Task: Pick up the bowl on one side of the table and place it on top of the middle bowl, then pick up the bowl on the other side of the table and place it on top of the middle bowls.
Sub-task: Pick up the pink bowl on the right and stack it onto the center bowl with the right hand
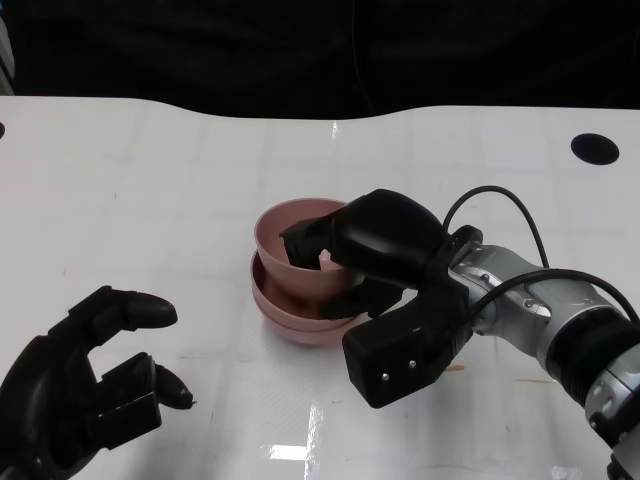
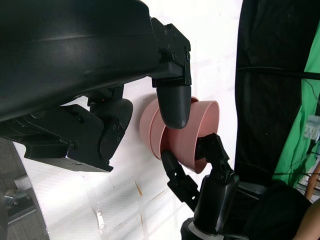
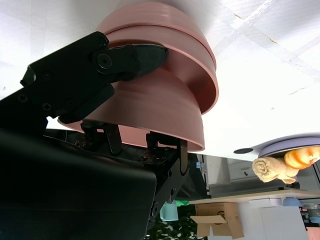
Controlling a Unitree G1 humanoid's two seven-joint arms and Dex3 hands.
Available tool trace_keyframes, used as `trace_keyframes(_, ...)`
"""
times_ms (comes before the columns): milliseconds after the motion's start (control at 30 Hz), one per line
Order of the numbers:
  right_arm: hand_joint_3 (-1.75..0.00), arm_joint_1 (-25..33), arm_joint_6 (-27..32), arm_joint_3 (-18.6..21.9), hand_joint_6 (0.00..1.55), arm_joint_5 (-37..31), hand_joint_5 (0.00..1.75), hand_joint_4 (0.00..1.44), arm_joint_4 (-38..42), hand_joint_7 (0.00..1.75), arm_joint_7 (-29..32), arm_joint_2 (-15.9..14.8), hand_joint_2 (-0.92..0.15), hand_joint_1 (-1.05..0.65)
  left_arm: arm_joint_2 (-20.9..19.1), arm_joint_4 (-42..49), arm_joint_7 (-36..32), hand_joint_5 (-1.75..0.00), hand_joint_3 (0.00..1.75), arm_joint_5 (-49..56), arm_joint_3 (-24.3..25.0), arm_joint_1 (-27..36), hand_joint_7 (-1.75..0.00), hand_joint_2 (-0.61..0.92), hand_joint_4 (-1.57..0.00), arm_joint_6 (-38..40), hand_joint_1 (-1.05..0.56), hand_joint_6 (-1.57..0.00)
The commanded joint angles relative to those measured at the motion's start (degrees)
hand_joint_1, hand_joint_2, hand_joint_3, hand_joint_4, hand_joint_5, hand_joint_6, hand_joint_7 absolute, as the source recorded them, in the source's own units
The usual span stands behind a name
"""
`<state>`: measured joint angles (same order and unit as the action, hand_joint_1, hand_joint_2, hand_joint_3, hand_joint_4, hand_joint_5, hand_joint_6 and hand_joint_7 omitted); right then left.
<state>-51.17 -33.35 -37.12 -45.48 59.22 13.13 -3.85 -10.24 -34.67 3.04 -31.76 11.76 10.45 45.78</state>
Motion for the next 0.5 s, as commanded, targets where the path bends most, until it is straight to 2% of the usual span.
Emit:
trace_keyframes(33, -0.29, -1.22, -0.24, -0.44, 0.8, -0.35, 1.75, 0.88, 0.46, 1.14, 0.47, 0.08, -0.84, -0.27, -0.23, 0.16, 0.01, -1.75, 1.33, 0.41, 0.33, 0.11, -1.75, 0.92, -0.57, -0.37, 0.32, -0.23)
trace_keyframes(433, -0.21, -1.18, 0.0, -0.89, 0.84, -0.43, 1.75, 0.86, 0.27, 1.05, 0.58, -0.03, -0.89, -0.28, -0.38, 0.0, 0.01, -1.75, 1.33, 0.76, 0.11, 0.22, -1.75, 0.92, -0.55, -0.53, 0.32, -0.22)
trace_keyframes(467, -0.19, -1.09, -0.06, -0.97, 0.78, -0.47, 1.75, 0.88, 0.2, 1.26, 0.8, -0.06, -0.9, -0.27, -0.36, -0.06, 0.02, -1.75, 1.33, 0.78, 0.12, 0.29, -1.75, 0.92, -0.55, -0.54, 0.32, -0.22)
trace_keyframes(500, -0.17, -1.04, -0.12, -1.04, 0.75, -0.48, 1.75, 0.88, 0.18, 1.38, 0.98, -0.09, -0.91, -0.27, -0.32, -0.09, 0.03, -1.75, 1.33, 0.78, 0.14, 0.33, -1.75, 0.92, -0.55, -0.53, 0.32, -0.22)
